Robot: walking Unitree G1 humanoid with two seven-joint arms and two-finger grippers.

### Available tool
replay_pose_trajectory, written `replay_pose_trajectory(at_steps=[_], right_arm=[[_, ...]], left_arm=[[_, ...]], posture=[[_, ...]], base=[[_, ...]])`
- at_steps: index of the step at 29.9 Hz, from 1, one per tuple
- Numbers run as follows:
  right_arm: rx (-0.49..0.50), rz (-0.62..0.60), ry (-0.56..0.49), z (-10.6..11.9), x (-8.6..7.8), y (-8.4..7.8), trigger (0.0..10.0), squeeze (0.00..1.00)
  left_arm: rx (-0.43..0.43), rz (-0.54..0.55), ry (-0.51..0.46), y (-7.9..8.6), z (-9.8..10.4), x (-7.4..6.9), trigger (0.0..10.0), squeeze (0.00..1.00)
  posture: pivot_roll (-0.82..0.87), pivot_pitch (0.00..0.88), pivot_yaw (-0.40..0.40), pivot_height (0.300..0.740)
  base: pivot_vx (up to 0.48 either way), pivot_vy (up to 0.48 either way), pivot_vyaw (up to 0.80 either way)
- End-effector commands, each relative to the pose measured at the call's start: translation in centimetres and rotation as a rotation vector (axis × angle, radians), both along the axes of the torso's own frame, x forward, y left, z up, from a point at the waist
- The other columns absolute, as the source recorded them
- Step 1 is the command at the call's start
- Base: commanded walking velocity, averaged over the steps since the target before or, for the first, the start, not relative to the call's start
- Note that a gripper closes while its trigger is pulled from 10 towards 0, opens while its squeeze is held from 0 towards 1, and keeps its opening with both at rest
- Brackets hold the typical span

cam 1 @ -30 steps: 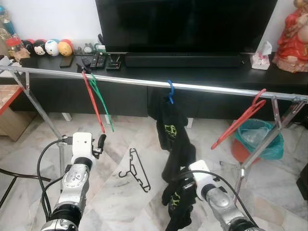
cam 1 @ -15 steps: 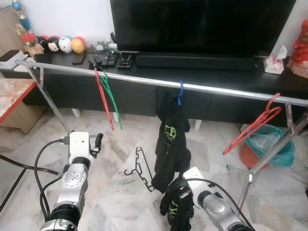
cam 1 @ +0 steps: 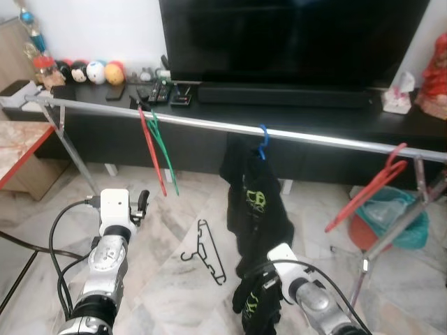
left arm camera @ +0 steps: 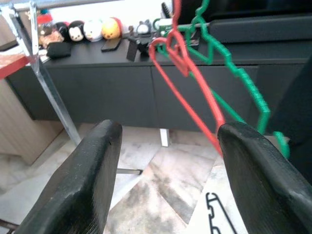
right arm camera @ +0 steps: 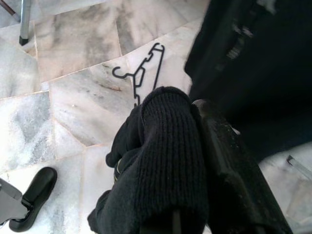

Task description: Hang hanger

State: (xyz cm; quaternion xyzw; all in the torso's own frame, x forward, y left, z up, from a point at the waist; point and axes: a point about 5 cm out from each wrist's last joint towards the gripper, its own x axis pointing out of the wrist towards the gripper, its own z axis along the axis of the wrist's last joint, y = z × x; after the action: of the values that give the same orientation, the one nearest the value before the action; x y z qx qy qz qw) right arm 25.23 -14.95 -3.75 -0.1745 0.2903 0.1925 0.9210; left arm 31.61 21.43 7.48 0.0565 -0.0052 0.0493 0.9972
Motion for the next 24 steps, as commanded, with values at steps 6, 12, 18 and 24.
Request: replay_pose_trajectory(at_steps=[6,12,18,24], right_arm=[[-0.001,0.008,0.001,-0.1,-0.1,0.4,10.0,0.0],[-0.01,0.014,0.02,-0.5,-0.6,0.4,10.0,0.0],[-0.016,0.015,0.034,-0.7,-0.8,0.4,10.0,0.0],[-0.026,0.014,0.049,-0.9,-1.0,0.3,10.0,0.0]], left_arm=[[-0.001,0.033,-0.039,0.6,0.8,0.2,10.0,0.0],[0.002,0.046,-0.044,0.6,0.8,0.1,10.0,0.0],[0.011,0.073,-0.052,1.1,0.9,-0.2,10.0,0.0],[0.017,0.08,-0.092,1.5,1.6,-0.6,10.0,0.0]], posture=[[-0.05,0.0,0.006,0.736],[-0.06,0.0,0.005,0.736],[-0.06,0.0,0.005,0.736],[-0.06,0.0,0.008,0.736]], base=[[0.36,0.0,0.0],[0.364,0.0,0.0],[0.217,0.0,0.0],[0.0,0.0,0.0]])
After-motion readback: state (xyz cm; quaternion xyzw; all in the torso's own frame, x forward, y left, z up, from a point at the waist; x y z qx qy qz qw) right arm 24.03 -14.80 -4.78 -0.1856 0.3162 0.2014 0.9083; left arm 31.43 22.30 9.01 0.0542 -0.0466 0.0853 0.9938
